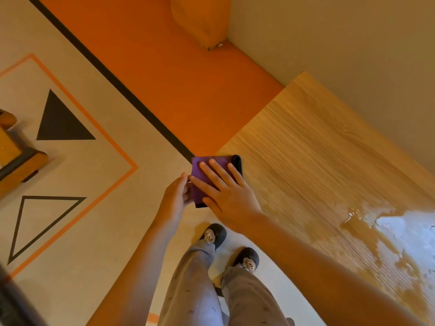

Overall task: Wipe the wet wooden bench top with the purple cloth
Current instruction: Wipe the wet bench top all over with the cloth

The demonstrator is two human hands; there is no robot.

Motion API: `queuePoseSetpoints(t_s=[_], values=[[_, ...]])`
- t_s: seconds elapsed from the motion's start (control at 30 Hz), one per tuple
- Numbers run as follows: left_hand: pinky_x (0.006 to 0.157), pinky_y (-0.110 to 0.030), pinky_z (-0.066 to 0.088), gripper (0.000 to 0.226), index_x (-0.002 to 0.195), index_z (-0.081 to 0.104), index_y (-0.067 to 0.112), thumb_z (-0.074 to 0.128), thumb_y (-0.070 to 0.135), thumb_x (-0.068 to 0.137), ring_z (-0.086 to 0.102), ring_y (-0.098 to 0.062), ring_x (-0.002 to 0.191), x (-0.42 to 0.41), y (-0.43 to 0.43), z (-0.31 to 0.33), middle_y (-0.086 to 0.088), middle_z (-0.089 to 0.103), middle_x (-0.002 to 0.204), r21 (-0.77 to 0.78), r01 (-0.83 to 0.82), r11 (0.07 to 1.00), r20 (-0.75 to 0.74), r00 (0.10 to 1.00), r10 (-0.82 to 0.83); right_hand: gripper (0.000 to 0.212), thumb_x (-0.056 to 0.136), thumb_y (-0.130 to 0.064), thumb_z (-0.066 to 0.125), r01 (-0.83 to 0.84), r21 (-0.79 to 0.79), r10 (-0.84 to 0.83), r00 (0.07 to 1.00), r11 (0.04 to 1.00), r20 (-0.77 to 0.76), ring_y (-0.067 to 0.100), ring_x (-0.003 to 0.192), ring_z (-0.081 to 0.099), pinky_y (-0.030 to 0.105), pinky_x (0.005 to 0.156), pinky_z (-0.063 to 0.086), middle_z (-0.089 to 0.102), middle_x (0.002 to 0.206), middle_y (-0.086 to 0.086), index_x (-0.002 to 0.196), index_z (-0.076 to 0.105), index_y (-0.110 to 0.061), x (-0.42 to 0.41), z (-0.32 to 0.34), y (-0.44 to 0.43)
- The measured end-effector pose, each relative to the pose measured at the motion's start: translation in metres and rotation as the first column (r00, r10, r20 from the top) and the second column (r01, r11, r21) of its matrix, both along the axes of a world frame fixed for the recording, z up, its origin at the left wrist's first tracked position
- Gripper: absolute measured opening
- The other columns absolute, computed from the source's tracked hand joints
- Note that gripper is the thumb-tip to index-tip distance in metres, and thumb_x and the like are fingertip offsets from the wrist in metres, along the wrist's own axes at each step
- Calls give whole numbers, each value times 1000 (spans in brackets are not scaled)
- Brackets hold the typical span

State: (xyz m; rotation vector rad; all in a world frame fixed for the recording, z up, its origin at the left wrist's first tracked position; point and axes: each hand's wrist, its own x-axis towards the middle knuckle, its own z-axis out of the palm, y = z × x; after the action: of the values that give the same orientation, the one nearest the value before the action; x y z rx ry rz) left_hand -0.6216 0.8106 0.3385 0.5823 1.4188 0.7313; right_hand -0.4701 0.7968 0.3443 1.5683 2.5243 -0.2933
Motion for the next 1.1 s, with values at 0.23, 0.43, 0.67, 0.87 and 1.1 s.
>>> queuePoseSetpoints(t_s=[0.23,0.43,0.67,0.87,1.1], values=[[65,-30,37,40,94,55,5,34,38,100,53,-21,73,15,34,-3,-14,55,82,221,385,896,-457,853,-253,53,99,-50,12,300,-49,-301,954,953,-17,15,144,-16,43,117,-10,-10,159,-4,149,-3,-38,71,6,33],[48,-27,28,38,84,52,17,29,42,101,47,-17,54,42,58,-6,1,48,62,232,602,764,-759,604,-245,58,94,-52,5,428,-42,-429,903,903,-7,20,147,-10,44,116,-9,-3,160,1,150,1,-35,76,4,31],[60,-33,39,39,103,59,14,26,36,102,60,-29,76,48,53,-7,-9,67,88,243,535,809,-837,537,-104,53,98,-46,25,341,-13,-341,936,940,-87,24,146,10,48,116,6,19,158,4,149,19,-32,22,2,-55],[61,-37,46,40,100,58,14,25,36,102,61,-30,74,46,55,-13,-9,65,83,232,565,792,-845,520,-123,57,95,-54,11,448,-57,-451,889,892,-74,16,146,-3,42,118,-5,5,160,-2,149,8,-37,80,2,-15],[65,-34,45,39,102,61,10,29,32,102,63,-31,82,46,54,-11,-10,68,92,214,567,796,-848,512,-136,57,96,-51,9,651,-80,-655,754,755,-44,20,147,-11,45,118,-8,-4,160,1,150,4,-34,106,7,0]])
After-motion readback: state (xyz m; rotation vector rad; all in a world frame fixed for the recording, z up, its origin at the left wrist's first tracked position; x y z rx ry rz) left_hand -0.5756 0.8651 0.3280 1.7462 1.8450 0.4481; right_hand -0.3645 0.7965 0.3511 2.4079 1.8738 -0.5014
